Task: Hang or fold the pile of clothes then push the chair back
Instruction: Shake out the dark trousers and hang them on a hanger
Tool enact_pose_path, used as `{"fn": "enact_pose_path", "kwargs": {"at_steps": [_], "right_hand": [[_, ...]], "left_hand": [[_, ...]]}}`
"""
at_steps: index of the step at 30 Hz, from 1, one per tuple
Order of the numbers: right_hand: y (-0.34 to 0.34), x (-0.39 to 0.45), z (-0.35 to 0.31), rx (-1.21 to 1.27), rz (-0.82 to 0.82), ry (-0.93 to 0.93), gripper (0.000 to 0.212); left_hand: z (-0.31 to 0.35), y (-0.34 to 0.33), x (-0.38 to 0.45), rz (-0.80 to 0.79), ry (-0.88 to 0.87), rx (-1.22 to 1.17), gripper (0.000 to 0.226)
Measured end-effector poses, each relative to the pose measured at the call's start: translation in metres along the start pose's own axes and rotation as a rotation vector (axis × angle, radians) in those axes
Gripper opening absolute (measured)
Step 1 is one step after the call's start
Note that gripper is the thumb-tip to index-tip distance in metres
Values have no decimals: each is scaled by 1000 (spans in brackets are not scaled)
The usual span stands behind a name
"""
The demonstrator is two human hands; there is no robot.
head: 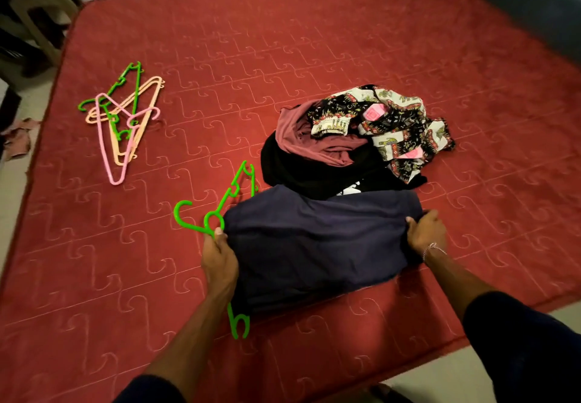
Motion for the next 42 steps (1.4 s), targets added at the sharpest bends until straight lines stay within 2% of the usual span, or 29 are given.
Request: {"fn": "enact_pose_path", "kwargs": {"at_steps": [2, 5, 8, 13, 16, 18, 22, 25, 27, 30, 36, 39, 41, 42], "right_hand": [[4, -18, -13, -111, 128, 66, 49], [10, -50, -49, -138, 220, 305, 50], [17, -84, -97, -120, 155, 540, 50], [43, -141, -183, -35, 17, 764, 48], [78, -174, -238, 83, -35, 901, 50], [110, -199, -271, 174, 24, 991, 55], [185, -243, -325, 288, 283, 1083, 78], [235, -272, -357, 290, 352, 1121, 89], [260, -290, -373, 265, 338, 1186, 86], [289, -316, -395, 257, 335, 1291, 67], [338, -393, -431, 177, 390, 1450, 62], [352, -438, -444, 127, 332, 1462, 78], [360, -467, -454, 88, 191, 1484, 69], [366, -481, -458, 68, 102, 1518, 62]], "left_hand": [[10, 9, 2, 6, -26, -14, 29], [29, 19, 8, 30, -68, -27, 29], [64, 32, 15, 41, -146, -83, 24], [124, 52, 33, -52, -276, -130, 33], [170, 71, 47, -86, -389, -156, 30], [200, 88, 54, -107, -460, -185, 28], [253, 128, 66, -142, -605, -134, 29], [290, 167, 72, -158, -707, -86, 36], [314, 198, 75, -178, -773, -53, 33], [349, 247, 83, -211, -822, 18, 33], [389, 356, 98, -194, -807, 40, 46], [404, 413, 99, -161, -839, 97, 57], [413, 450, 96, -124, -835, 153, 72], [418, 467, 91, -98, -830, 174, 72]]}}
Point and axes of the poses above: each hand's wrist, its own x-axis towards the middle knuckle, its own y-axis out of the back of the hand, z = x × y, the point moved 3 cm from there along x, towards the middle knuckle, and after that the axes turned 15 degrees about -y, right-handed, at the moved point
